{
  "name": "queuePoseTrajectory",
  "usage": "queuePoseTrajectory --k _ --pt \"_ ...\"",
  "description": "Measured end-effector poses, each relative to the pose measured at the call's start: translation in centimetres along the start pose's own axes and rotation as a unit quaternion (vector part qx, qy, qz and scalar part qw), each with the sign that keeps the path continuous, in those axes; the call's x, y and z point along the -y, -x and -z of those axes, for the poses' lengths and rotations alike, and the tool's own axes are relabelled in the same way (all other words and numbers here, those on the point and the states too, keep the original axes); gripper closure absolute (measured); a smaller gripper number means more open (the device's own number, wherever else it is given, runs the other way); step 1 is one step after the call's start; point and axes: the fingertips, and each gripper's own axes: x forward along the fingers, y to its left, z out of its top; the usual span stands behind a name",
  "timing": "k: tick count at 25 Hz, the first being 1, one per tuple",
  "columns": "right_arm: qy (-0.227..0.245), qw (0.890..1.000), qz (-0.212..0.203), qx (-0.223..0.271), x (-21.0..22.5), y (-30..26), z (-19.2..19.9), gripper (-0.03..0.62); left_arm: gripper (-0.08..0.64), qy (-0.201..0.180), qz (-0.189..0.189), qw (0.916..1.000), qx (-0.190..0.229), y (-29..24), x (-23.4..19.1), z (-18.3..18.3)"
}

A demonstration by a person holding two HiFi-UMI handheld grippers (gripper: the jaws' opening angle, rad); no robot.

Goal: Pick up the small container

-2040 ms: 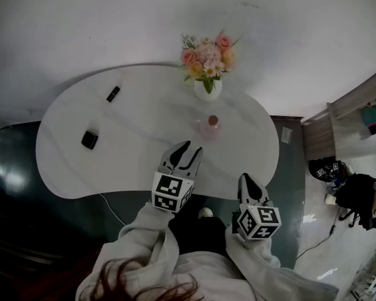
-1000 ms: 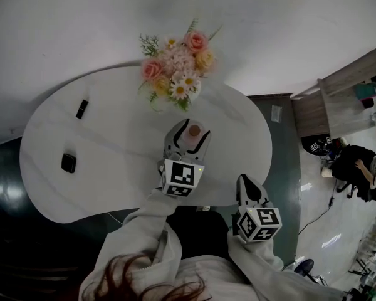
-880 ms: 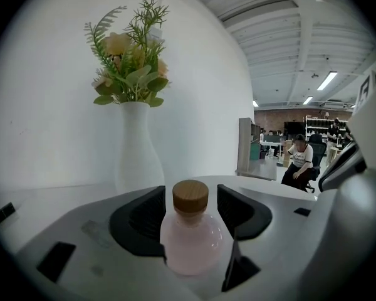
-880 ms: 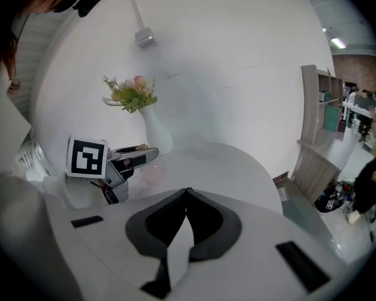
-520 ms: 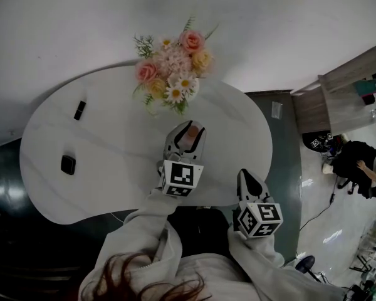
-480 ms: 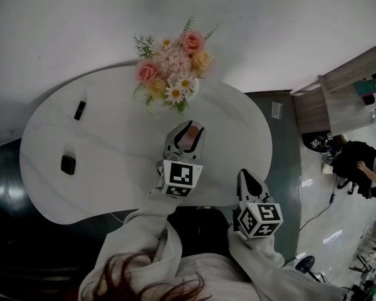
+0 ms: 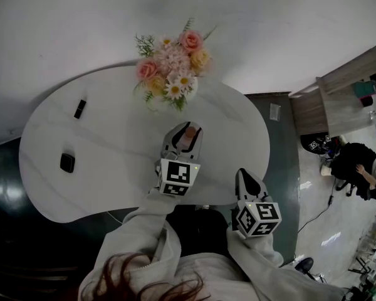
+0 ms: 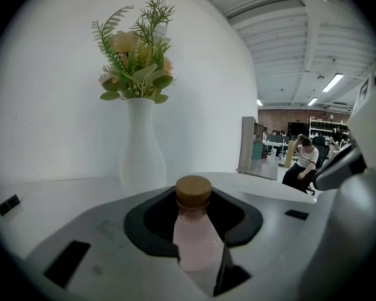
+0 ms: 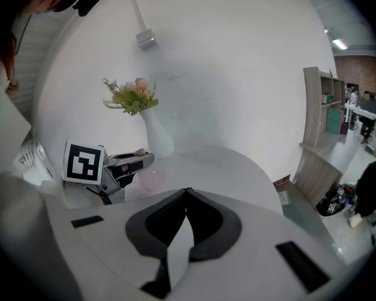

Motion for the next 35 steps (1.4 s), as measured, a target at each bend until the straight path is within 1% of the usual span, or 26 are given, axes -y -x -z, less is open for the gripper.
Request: queuePoseTrajectory --k 7,12,17,25,35 --pt "0.007 1.000 -0.006 0.006 -0.4 0.4 -0.3 0.543 0.429 0.009 -0.008 0.9999 -0.009 1.4 -0.1 0.4" --pt "0.016 1.000 -0.022 0.007 -1.3 0.3 -0.6 0.543 0.430 0.012 -0.020 0.9997 -0.009 2.7 -0.7 0.4" --pt "0.025 0.999 -0.041 0.009 -2.4 -0.1 -1.2 0.543 0.429 0.014 -0.042 0.9990 -0.005 4.3 -1.7 0.2" --pt "0.041 0.997 -0.069 0.012 -4.3 -1.1 -2.0 0.543 0.428 0.028 -0.076 0.9967 -0.005 7.6 -3.3 0.7" --pt "0.063 0.993 -0.096 0.020 -7.0 -2.1 -3.4 0.543 0.429 0.052 -0.126 0.9906 -0.003 12.6 -5.8 1.5"
